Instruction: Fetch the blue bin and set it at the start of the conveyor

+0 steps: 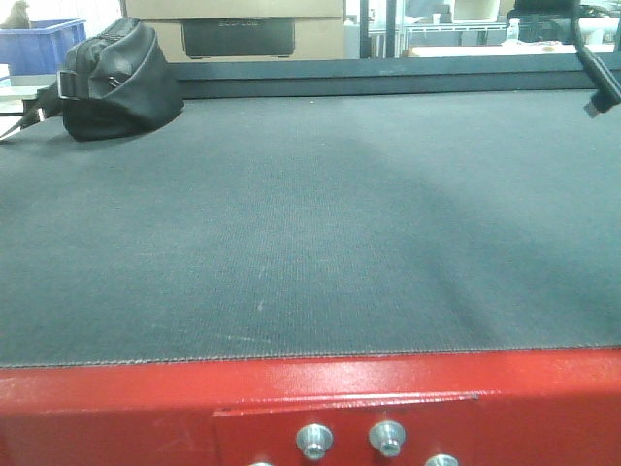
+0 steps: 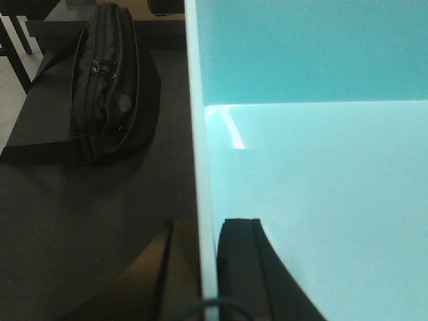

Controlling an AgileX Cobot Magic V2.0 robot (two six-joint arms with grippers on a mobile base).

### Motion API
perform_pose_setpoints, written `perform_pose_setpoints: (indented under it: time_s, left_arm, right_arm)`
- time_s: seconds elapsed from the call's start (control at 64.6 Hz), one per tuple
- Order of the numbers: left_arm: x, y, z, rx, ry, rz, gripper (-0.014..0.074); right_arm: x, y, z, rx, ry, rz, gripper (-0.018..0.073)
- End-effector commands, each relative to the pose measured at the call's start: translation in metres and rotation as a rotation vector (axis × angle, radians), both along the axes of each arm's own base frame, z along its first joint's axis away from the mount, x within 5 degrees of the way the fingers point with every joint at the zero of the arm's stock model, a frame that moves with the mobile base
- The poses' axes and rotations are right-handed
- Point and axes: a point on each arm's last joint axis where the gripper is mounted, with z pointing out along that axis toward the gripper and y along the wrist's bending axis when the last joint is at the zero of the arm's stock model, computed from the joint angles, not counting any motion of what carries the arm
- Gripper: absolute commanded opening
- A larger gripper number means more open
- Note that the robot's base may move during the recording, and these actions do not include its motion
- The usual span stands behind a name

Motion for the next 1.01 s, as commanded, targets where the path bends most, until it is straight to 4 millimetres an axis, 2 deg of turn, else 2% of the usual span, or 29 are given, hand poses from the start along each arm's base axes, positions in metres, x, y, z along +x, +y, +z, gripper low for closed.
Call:
perform_pose_setpoints:
  time_s: [0.0, 0.991]
  left_arm:
    - [-0.0054, 0.0021, 0.0102, 0.002, -0.055, -0.008, -0.0111]
    - [-0.0054, 0.0021, 0.0102, 0.002, -0.055, -0.008, -0.0111]
  right_arm:
    - [-0.0034, -0.0024, 0.0110, -0.005, -0.060, 0.007, -0.0162]
    - [-0.0032, -0.0022, 0.0116, -0.003, -0.068, 0.009, -0.0162]
